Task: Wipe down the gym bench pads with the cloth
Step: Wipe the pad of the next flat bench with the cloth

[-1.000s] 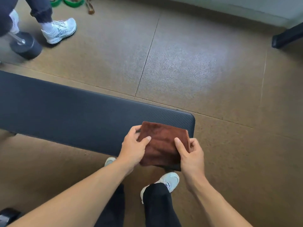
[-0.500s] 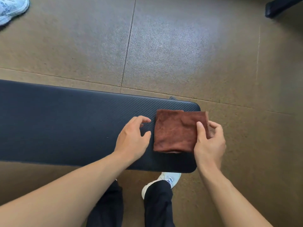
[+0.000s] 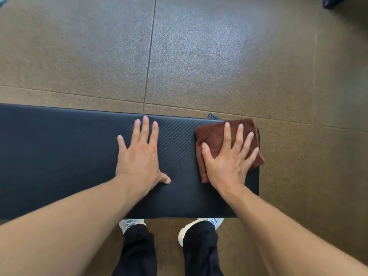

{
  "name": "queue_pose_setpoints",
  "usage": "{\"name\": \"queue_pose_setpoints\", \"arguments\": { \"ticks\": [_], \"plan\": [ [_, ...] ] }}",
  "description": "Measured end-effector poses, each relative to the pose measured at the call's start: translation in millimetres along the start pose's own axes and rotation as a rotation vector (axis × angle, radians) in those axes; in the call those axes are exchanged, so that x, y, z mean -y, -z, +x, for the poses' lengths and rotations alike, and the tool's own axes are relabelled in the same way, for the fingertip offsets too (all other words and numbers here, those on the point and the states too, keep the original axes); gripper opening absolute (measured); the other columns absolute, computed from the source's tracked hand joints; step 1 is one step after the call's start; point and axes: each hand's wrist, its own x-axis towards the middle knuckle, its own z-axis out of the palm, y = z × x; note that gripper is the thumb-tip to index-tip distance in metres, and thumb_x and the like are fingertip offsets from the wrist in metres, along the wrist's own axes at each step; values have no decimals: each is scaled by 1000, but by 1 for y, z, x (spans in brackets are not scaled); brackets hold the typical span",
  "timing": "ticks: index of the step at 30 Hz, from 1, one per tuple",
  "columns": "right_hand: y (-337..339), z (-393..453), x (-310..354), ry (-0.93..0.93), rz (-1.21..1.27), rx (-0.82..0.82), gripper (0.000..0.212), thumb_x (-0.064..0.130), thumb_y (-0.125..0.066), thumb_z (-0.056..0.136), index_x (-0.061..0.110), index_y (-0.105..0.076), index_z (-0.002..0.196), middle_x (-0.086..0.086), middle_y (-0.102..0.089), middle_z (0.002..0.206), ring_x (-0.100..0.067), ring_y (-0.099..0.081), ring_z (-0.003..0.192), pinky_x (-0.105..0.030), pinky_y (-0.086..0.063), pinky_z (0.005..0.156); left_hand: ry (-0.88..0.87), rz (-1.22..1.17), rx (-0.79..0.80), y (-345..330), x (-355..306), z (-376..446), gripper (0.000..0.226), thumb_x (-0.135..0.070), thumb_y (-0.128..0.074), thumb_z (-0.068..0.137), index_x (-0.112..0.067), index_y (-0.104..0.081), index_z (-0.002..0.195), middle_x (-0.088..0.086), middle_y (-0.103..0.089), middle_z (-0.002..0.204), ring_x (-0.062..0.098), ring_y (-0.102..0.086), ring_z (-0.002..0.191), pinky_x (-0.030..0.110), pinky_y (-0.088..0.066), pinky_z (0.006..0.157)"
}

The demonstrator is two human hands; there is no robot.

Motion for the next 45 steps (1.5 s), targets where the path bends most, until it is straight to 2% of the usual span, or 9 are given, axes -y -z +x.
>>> {"name": "queue_pose_setpoints", "arguments": {
  "ticks": [4, 7, 10, 16, 23, 28, 34, 41, 45],
  "plan": [
    [12, 35, 20, 47, -10, 4, 88, 76, -22, 86, 33, -21, 163, -4, -13, 173, -31, 4, 160, -65, 5, 124, 12, 14, -18, -2, -4, 1, 159, -83, -74, 56, -13, 30, 153, 10, 34, 162, 28, 26, 152, 61, -11, 122],
    [22, 58, 39, 119, 1, -41, 74, 76, -27, 89, 34, -49, 146, 2, -46, 155, -24, -25, 153, -62, -1, 125, 4, 31, -25, -2, -3, 1, 158, -84, -73, 56, -14, 31, 153, 10, 35, 162, 28, 26, 152, 60, -11, 123],
    [19, 55, 46, 292, -26, -57, 79, 86, -32, 85, 35, -55, 140, 6, -56, 143, -22, -38, 145, -58, -7, 125, -2, 40, -25, -2, -2, 0, 159, -86, -72, 53, -15, 29, 154, 8, 34, 163, 26, 25, 152, 59, -12, 123],
    [16, 43, 0, 569, -3, -75, 73, 59, -42, 89, 36, -38, 158, 1, -35, 167, -27, -25, 156, -62, -9, 125, 1, 42, -16, 4, -2, -4, 160, -89, -70, 49, -16, 24, 157, 6, 30, 165, 25, 22, 153, 59, -16, 122],
    [18, 4, -98, 344, 214, -13, 79, 49, -46, 83, 34, -36, 160, 1, -19, 172, -26, -7, 161, -58, -10, 128, 12, 43, -5, 4, -5, -2, 162, -88, -73, 47, -16, 21, 157, 5, 27, 166, 25, 20, 154, 60, -18, 121],
    [-22, -102, -77, 669, -13, 27, 83, 55, -61, 79, 33, -42, 156, 1, -25, 170, -30, -14, 160, -57, -15, 126, 3, 48, -42, 1, -1, -3, 162, -92, -69, 45, -18, 19, 158, 4, 25, 167, 23, 18, 155, 57, -19, 121],
    [-27, -104, -66, 736, -156, 3, 85, 70, -54, 84, 36, -34, 160, -2, -29, 169, -33, -15, 159, -66, -14, 123, -42, 30, -66, 2, 6, -7, 155, -94, -64, 49, -20, 17, 159, 1, 23, 167, 21, 16, 155, 54, -20, 121],
    [9, 16, 48, 245, -7, 47, 95, 85, -38, 86, 40, -10, 164, 4, 0, 175, -28, 9, 160, -65, 6, 124, -201, -261, -117, -3, 40, -14, 94, -65, -57, 90, -30, -7, 162, -10, 6, 170, 12, 6, 156, 46, -12, 125],
    [-3, -14, 68, 291, -21, -37, 94, 81, -33, 91, 29, -12, 166, -2, -4, 175, -30, 3, 161, -57, 1, 127, -232, -397, -308, -32, 70, -40, 75, -33, -64, 96, -19, -27, 160, -1, -17, 168, 17, -15, 155, 31, -13, 123]
  ]
}}
